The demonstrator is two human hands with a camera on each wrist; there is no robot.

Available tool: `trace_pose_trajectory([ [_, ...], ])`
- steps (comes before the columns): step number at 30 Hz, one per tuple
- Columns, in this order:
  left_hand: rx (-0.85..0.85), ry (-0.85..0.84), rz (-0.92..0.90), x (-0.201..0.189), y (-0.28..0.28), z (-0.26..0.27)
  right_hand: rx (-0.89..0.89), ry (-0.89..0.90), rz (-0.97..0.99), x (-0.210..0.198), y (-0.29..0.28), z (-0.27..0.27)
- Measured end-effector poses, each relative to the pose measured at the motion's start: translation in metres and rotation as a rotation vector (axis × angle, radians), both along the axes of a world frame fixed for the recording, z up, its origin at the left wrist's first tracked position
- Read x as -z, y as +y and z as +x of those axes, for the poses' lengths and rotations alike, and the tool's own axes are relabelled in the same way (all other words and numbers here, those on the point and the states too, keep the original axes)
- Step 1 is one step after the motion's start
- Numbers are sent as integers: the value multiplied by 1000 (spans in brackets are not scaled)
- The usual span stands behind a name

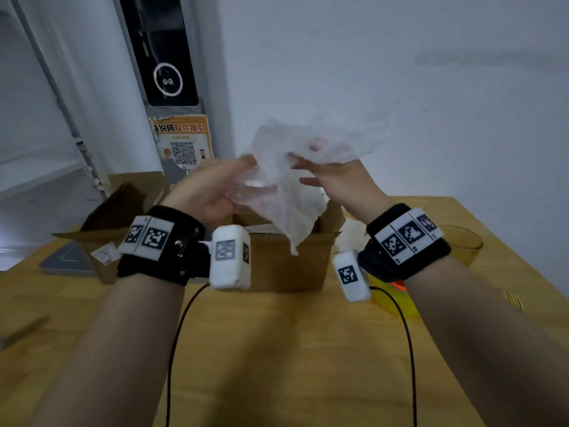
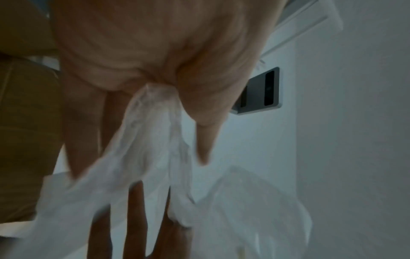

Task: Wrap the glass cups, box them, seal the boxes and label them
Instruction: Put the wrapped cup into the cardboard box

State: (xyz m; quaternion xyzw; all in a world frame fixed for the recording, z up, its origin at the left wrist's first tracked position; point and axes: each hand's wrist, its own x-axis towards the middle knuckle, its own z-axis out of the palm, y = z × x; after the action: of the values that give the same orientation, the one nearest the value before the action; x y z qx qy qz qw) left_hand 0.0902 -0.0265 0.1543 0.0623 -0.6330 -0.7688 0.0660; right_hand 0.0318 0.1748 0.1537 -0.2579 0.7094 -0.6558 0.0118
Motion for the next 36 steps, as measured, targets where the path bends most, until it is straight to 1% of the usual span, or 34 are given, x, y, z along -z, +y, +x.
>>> trace_pose_trajectory([
  [1,-129,32,-59,1,4,-4,39,40,93,2,4,0],
  [2,-222,77,-121,3,6,-9,71,77,209,4,10,1],
  [4,-305,167,-207,1,9,-12,87,125,460,4,27,2],
  [5,-335,201,-242,-2,11,-10,89,113,563,4,38,3],
  [7,-368,259,-327,-10,14,-6,119,63,679,-2,57,8],
  [8,-367,287,-383,-13,14,-6,158,61,678,-7,64,12],
  [9,-359,308,-456,-16,15,-6,218,91,637,-11,69,12],
  [11,-332,327,-607,-24,16,-7,339,243,476,-24,73,12],
  [12,-314,332,-684,-28,17,-8,355,320,380,-31,72,13],
  [13,-291,341,-750,-32,18,-8,329,380,316,-38,70,14],
  [14,-268,351,-804,-36,18,-9,264,424,298,-45,66,18],
  [15,-242,367,-856,-40,18,-9,198,462,324,-49,60,18],
  [17,-230,378,-965,-45,19,-7,128,520,471,-51,45,9],
  [18,-249,389,-998,-48,19,-6,150,540,573,-48,38,1],
  [20,-319,429,-1012,-51,14,-4,255,540,740,-42,27,-16],
  [22,-377,451,-1019,-47,5,0,308,487,814,-30,23,-27],
  [23,-385,444,-1025,-42,0,1,289,458,845,-21,23,-28],
  [25,-346,364,-1026,-23,-9,0,210,416,950,2,22,-27],
  [26,-287,295,-1030,-11,-11,2,162,400,1009,15,21,-25],
  [28,-138,147,-1108,17,-16,0,84,351,1107,37,18,-21],
  [30,-20,47,-1218,43,-26,-3,82,342,1210,53,13,-20],
  [33,85,-58,-1256,64,-38,-3,107,412,1328,69,6,-25],
  [34,111,-94,-1259,67,-40,-3,100,394,1367,75,5,-30],
  [36,157,-167,-1271,76,-43,-3,98,292,1413,85,3,-34],
])
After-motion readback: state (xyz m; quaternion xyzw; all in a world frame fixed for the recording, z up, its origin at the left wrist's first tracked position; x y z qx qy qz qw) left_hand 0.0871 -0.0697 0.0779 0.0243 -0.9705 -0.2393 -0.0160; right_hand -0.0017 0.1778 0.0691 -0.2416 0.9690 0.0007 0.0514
